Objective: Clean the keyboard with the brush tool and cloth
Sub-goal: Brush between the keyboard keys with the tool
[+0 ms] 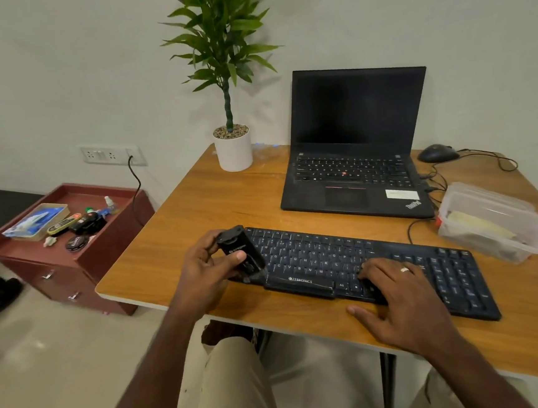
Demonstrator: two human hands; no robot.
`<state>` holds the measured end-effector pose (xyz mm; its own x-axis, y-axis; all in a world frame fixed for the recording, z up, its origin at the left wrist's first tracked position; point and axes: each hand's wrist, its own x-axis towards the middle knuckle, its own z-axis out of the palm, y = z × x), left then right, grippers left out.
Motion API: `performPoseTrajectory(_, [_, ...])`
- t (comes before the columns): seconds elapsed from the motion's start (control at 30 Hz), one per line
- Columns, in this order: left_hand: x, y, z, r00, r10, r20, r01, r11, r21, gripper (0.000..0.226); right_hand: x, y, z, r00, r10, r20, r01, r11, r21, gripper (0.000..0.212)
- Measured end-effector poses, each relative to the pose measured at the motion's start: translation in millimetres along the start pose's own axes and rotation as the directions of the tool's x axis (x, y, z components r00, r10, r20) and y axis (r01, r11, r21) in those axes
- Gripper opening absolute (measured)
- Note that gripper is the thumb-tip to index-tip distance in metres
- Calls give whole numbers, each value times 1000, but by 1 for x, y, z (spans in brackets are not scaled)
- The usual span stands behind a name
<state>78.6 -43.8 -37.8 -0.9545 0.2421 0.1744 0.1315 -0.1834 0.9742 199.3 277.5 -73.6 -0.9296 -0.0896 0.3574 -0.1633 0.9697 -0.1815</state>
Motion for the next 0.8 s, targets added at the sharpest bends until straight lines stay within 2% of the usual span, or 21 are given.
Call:
performPoseTrajectory(0.17, [-1,0,-14,980,-32,-195,-17,970,-243,34,0,0,-1,1000,2,-1,-1,1000,6,57])
performPoseTrajectory(0.27, [-3,0,-32,957,2,-291,-23,997,-67,31,-1,0,0,1000,2,-8,-2,1000,0,57])
performPoseTrajectory(0.33, [-9,-1,-33,969,16,-247,-8,999,34,30,-1,1,0,1000,-1,-14,1,1000,3,56])
performPoseTrajectory(0.47, [-16,1,-27,985,55,-163,-37,993,109,28,1,1,1,1000,-1,-13,1,1000,0,56])
performPoseTrajectory(0.6, [-21,4,-25,996,26,-87,-17,994,107,31,0,1,0,1000,-6,-20,7,1000,13,55])
performPoseTrajectory(0.73, [-21,7,-33,963,84,-255,-76,996,42,29,0,1,1,1000,-5,-13,6,1000,18,53])
performPoseTrajectory(0.8, [-17,5,-35,958,111,-265,-85,991,106,30,0,1,1,1000,-4,-10,4,1000,11,53])
